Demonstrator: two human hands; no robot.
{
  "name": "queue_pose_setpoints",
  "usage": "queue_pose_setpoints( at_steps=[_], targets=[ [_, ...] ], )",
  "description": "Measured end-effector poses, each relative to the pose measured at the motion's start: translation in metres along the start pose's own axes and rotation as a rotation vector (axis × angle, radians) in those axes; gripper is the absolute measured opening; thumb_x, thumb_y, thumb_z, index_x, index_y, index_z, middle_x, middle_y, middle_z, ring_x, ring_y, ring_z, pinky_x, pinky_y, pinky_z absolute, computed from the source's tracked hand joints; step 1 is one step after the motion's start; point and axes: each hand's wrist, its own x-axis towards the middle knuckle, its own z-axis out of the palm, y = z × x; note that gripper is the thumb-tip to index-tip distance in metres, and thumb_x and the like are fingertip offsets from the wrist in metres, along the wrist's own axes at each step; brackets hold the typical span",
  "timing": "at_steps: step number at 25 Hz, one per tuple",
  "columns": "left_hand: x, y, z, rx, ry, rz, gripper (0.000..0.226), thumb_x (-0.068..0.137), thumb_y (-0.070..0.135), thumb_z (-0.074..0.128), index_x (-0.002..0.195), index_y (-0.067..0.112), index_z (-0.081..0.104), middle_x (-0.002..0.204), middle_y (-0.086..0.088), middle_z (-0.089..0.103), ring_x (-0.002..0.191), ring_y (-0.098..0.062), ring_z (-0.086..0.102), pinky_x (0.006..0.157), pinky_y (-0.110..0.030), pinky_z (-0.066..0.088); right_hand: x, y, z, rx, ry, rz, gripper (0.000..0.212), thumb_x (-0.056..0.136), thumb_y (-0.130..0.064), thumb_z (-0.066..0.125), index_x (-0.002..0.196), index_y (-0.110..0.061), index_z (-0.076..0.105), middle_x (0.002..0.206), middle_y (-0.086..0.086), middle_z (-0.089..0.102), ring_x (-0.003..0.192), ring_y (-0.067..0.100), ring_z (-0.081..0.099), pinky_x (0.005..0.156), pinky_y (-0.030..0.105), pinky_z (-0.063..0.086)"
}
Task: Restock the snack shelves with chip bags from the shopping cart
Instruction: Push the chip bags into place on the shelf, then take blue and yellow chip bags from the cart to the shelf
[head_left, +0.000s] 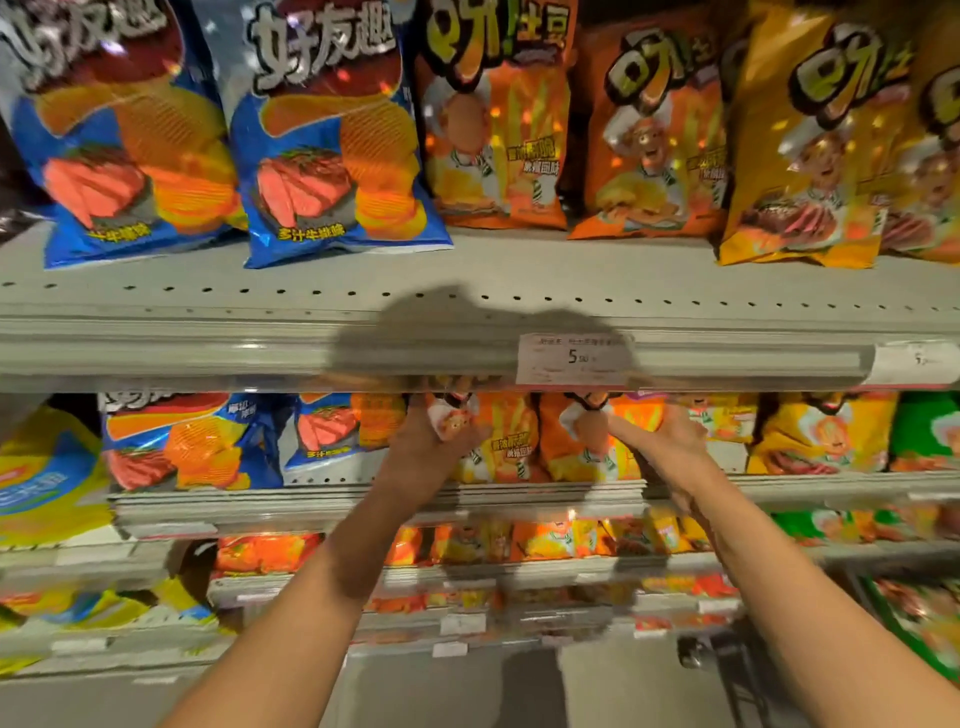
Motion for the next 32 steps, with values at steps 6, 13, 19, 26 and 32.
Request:
queue_pose_setpoints(
  at_steps=[6, 13, 19, 26, 32],
  targets=[
    [0.003, -0.006, 0.006, 0.125, 0.099, 0.077, 0.075, 0.084, 0.039, 0.079, 0.142, 0.012, 0.041, 0.128, -0.013, 0.058, 0.113, -0.029, 0.062, 0.089, -0.047, 0.054, -0.003, 0.004, 0.012, 0.016, 0.079, 0.042, 0.068, 0.08, -0.046, 0.081, 0.126, -0.004, 0.052, 0.12, 0.013, 0.066, 0.113, 0.029, 0.061, 0.098, 0.045, 0.05],
    [-0.041, 0.0, 0.051, 0.574, 0.494, 0.524, 0.083, 0.09, 0.044, 0.07, 0.151, 0.001, 0.034, 0.144, -0.03, 0.037, 0.133, -0.049, 0.039, 0.105, -0.063, 0.037, -0.022, 0.002, 0.009, 0.096, 0.106, -0.037, 0.062, 0.085, -0.038, 0.079, 0.129, -0.007, 0.047, 0.129, 0.014, 0.058, 0.123, 0.033, 0.055, 0.101, 0.048, 0.049],
    [-0.087, 0.031, 0.192, 0.452, 0.09, 0.723, 0.065, 0.098, 0.043, 0.056, 0.151, 0.008, 0.042, 0.151, -0.012, 0.035, 0.143, -0.031, 0.034, 0.119, -0.041, 0.03, -0.075, 0.075, -0.069, 0.335, 0.26, -0.201, 0.078, 0.082, -0.013, 0.081, 0.148, -0.019, 0.039, 0.139, 0.005, 0.048, 0.129, 0.023, 0.05, 0.101, 0.031, 0.05],
    [-0.126, 0.067, 0.44, 0.412, -0.28, 0.719, 0.055, 0.092, 0.035, 0.061, 0.139, 0.008, 0.052, 0.139, -0.017, 0.051, 0.131, -0.037, 0.048, 0.113, -0.044, 0.036, -0.139, 0.27, -0.271, 0.308, 0.417, 0.053, 0.081, 0.08, -0.046, 0.075, 0.151, -0.032, 0.038, 0.145, -0.004, 0.053, 0.132, 0.006, 0.05, 0.11, 0.031, 0.045],
    [-0.138, 0.085, 0.601, 0.397, -0.621, 0.651, 0.052, 0.086, 0.023, 0.073, 0.135, 0.011, 0.059, 0.134, -0.01, 0.053, 0.128, -0.03, 0.049, 0.111, -0.043, 0.039, -0.165, 0.386, -0.387, 0.328, 0.581, 0.241, 0.081, 0.074, -0.041, 0.076, 0.145, -0.021, 0.046, 0.134, 0.005, 0.061, 0.112, -0.004, 0.061, 0.091, 0.009, 0.048]
  ],
)
